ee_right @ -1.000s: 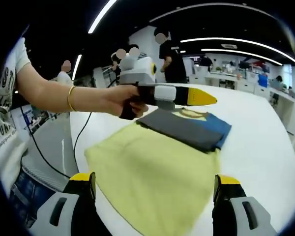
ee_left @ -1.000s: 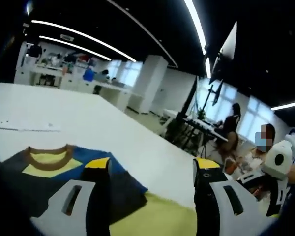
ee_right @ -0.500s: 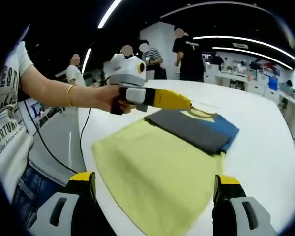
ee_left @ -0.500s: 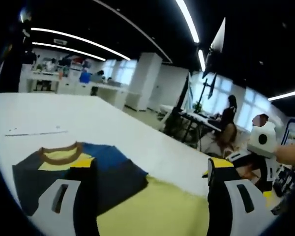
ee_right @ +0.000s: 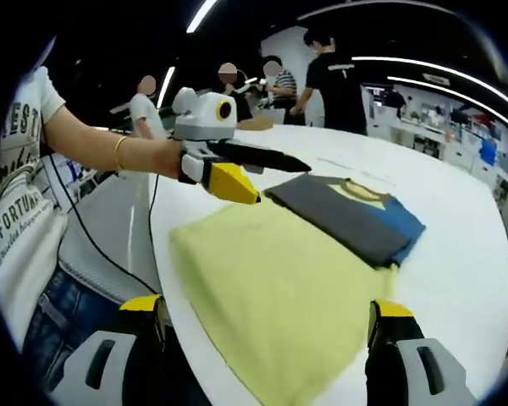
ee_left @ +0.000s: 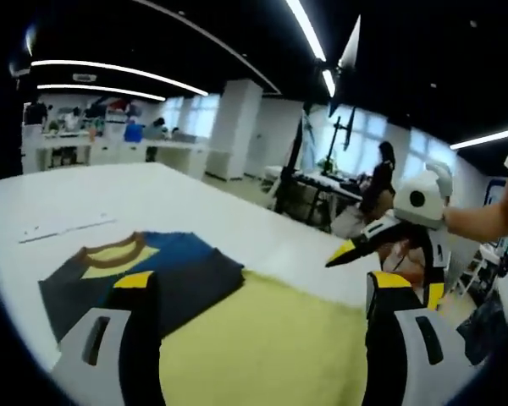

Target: Fold the garment on the visible template until the final outline fits inside the template.

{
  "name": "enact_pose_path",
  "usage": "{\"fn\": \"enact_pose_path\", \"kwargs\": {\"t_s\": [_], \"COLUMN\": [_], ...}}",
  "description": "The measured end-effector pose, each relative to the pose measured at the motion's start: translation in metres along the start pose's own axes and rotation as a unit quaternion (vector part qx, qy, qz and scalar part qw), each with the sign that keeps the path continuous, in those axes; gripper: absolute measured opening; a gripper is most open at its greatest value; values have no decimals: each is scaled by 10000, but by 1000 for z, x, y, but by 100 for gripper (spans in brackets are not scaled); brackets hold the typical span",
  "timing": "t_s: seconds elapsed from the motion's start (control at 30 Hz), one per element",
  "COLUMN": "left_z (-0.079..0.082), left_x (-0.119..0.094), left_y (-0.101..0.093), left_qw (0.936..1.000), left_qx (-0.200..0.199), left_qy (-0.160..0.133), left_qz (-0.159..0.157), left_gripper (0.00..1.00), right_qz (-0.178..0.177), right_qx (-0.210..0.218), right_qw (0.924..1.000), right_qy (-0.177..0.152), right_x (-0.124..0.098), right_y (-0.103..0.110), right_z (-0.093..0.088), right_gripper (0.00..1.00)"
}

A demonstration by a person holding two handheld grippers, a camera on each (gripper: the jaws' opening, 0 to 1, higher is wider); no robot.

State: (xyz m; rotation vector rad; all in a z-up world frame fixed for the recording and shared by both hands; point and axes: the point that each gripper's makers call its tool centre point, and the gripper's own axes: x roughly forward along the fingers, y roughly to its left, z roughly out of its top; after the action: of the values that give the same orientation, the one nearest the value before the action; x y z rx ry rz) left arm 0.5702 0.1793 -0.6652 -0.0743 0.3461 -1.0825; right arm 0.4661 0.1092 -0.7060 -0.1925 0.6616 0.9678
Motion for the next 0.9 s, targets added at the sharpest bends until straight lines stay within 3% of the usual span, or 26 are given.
{"fn": "enact_pose_path", "kwargs": {"t_s": [0.43, 0.9], "left_z": [-30, -76], "left_x": [-47, -90], "left_y": [0, -3], "left_qw": [9992, 9956], "left_qx": [103, 63], "left_qy": [369, 898], "left_qz": [132, 269], "left_gripper": [96, 88], "right_qz": [64, 80], "right_qx": [-275, -540], "right_qw": [9991, 9955], "right_qy": [323, 778], "right_x": [-1, -3], "right_y": [2, 1], "right_z": [-9, -31], "right_gripper": [99, 93]}}
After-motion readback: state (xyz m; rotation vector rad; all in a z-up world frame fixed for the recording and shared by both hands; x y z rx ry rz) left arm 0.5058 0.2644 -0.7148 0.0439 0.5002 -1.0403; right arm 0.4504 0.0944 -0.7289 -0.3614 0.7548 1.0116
